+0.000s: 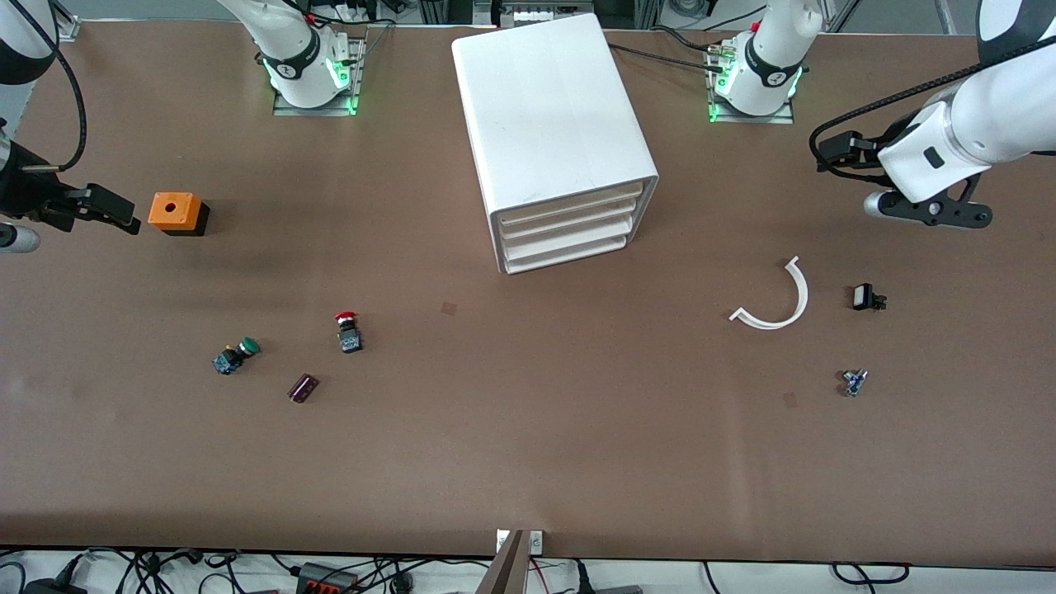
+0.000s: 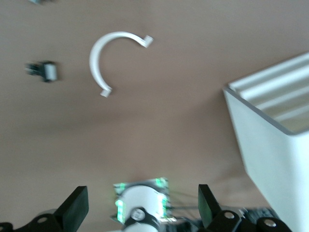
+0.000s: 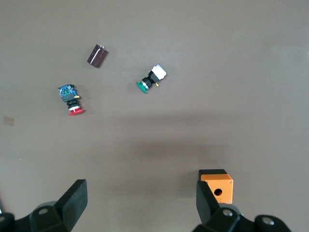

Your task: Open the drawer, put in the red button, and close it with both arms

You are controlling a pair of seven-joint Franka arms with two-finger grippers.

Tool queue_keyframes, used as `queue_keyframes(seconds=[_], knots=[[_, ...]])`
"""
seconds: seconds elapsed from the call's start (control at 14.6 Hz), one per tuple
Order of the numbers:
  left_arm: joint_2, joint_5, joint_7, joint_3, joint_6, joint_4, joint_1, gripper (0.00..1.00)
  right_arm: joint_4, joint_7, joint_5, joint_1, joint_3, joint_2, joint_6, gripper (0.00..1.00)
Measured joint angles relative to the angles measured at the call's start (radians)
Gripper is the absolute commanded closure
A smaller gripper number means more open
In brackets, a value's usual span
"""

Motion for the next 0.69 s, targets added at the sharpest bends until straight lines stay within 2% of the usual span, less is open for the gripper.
queue_keyframes(seconds=[0.21, 0.34, 0.55, 0.69], knots=[[0.042, -0.119, 0.025, -0.002, -0.056, 0.004, -0.005, 0.0, 0.019, 0.0, 0.001, 0.026, 0.007, 0.072, 0.013, 0.0], [0.11, -0.201, 0.128, -0.004, -0.05, 0.002, -0.023, 0.0, 0.047, 0.0, 0.001, 0.055, 0.01, 0.12, 0.019, 0.0], [0.237, -0.316, 0.25, -0.005, 0.03, -0.009, -0.032, 0.0, 0.07, 0.0, 0.005, 0.095, 0.013, 0.197, 0.038, 0.0], [0.312, -0.437, 0.31, -0.005, 0.081, -0.02, -0.033, 0.0, 0.102, 0.0, 0.024, 0.143, 0.014, 0.284, 0.074, 0.0]])
